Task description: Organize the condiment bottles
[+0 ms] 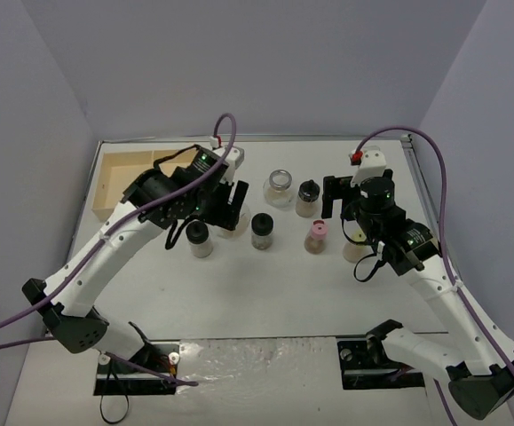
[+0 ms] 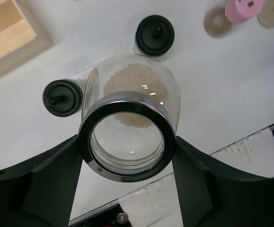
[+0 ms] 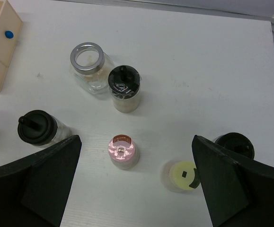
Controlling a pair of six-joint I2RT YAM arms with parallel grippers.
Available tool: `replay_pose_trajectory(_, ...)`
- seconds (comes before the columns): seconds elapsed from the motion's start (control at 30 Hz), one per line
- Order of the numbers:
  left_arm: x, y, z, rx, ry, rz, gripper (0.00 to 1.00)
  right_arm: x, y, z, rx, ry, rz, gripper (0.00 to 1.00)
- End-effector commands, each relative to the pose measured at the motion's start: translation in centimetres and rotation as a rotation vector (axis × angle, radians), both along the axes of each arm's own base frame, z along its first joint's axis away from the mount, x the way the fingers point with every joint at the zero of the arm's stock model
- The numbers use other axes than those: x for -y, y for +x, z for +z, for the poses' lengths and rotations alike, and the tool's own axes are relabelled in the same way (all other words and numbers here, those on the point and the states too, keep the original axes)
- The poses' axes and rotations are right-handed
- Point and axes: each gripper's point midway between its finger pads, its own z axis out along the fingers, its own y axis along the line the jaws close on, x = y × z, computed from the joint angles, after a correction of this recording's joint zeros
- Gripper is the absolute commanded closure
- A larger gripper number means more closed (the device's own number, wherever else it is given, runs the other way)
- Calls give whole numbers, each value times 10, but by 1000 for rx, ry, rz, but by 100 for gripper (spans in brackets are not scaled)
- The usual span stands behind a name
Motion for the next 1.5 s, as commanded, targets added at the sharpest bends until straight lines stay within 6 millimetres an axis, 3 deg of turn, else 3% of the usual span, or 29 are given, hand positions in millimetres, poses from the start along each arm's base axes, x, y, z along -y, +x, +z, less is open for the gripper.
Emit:
replay_pose_trajectory(0.0,-48,22,36,42,22,177,100,-9,12,46,113,60,28,0)
replay_pose_trajectory(0.27,-127,99,66,102,-1,425,100,-19,10,57,125,88,80,0)
replay_pose_trajectory(0.4,-164,136,66,115,19,511,100,-24,10,55,117,97,107,0)
replay_pose_trajectory(0.43,-181,150,68,134,16,551,100,-25,11,53,111,96,113,0)
replay_pose_trajectory(0.5,-193,164,59,125,32,567,100,-27,11,52,107,96,119,0)
replay_pose_trajectory(0.7,-258,221,37,114,-20,729,100,-35,15,45,82,89,158,0)
replay_pose_trajectory(1.0,-288,271,-1,138,65,649,100,-35,22,32,51,59,152,0)
replay_pose_trajectory(1.2,-314,286,-33,101,142,618,100,-36,26,22,25,45,151,0)
replay_pose_trajectory(1.47,-326,303,-73,56,161,577,100,-40,33,10,-13,46,144,0)
